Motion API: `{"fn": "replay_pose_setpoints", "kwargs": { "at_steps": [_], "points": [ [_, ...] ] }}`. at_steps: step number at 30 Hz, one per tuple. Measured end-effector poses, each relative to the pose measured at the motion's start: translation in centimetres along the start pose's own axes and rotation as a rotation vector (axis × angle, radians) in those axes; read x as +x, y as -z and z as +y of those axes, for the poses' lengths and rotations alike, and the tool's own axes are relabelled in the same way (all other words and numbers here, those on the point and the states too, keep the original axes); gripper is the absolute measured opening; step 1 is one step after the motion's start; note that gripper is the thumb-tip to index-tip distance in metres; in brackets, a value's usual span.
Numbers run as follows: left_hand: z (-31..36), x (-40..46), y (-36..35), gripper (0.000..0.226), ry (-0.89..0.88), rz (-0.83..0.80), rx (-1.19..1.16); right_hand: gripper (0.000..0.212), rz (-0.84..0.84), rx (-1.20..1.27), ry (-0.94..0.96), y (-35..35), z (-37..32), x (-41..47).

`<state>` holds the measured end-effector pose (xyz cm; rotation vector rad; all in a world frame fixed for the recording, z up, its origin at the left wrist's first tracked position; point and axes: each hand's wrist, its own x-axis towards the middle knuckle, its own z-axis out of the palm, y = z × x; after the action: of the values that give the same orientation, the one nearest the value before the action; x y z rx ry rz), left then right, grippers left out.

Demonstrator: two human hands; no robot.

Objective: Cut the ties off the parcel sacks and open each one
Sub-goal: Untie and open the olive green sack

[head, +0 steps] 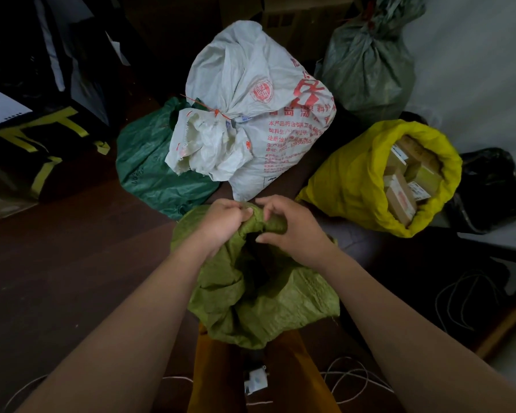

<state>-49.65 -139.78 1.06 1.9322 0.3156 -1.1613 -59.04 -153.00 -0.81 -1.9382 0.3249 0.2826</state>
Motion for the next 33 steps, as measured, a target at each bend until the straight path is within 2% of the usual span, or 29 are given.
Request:
{"fn": "replay_pose_setpoints", "kwargs": {
  "at_steps": [2,5,7,9,13,16,18,21,23,27,31,33],
  "points": [
    [-0.4,-0.2,0.1,0.01,-0.001,0.075,-0.095,0.028,0.045,0.008,-0.041,-0.3,0.2,0.4],
    [-1.6,-0.7,0.7,0.005,-0.09,0.274,-0.193,0.024,0.098,0.1,-0.127,0.1,0.6,0.8],
    [-3.0,-1.1,1.0,0.01,-0.188,0.379,-0.076,0.025,0.147,0.139,-0.178,0.4,0.9,1.0],
    [-4.8,-1.9,0.8,0.024,-0.259,0.429,0.093,0.027,0.199,0.143,-0.228,0.5,1.0,1.2],
    [-7.4,-2.9,-0.9,0.054,-0.254,0.488,0.422,0.022,0.306,0.289,-0.401,0.4,1.5,1.8],
    [-9.1,-2.5,-1.5,0.06,-0.173,0.457,0.571,0.022,0.345,0.408,-0.498,0.7,1.6,2.1],
    [-9.8,-1.9,-1.5,0.045,-0.177,0.437,0.459,0.025,0.378,0.464,-0.546,1.1,1.6,2.2],
    [-9.8,-0.9,-0.8,0.01,-0.214,0.441,0.189,0.027,0.393,0.574,-0.631,1.8,1.9,1.8],
    [-9.6,-0.3,-0.4,0.018,-0.213,0.387,0.072,0.029,0.394,0.672,-0.671,2.2,2.2,1.3],
    [-9.1,-0.3,-0.2,0.02,-0.224,0.152,0.13,0.031,0.429,0.824,-0.728,2.5,2.1,-0.3],
    [-7.4,0.1,0.4,0.016,-0.22,0.194,0.103,0.032,0.45,0.939,-0.766,3.1,1.5,-1.9],
    [-6.3,0.0,0.8,0.014,-0.191,0.157,0.081,0.031,0.428,0.978,-0.796,3.7,1.0,-2.7]
  ]
}}
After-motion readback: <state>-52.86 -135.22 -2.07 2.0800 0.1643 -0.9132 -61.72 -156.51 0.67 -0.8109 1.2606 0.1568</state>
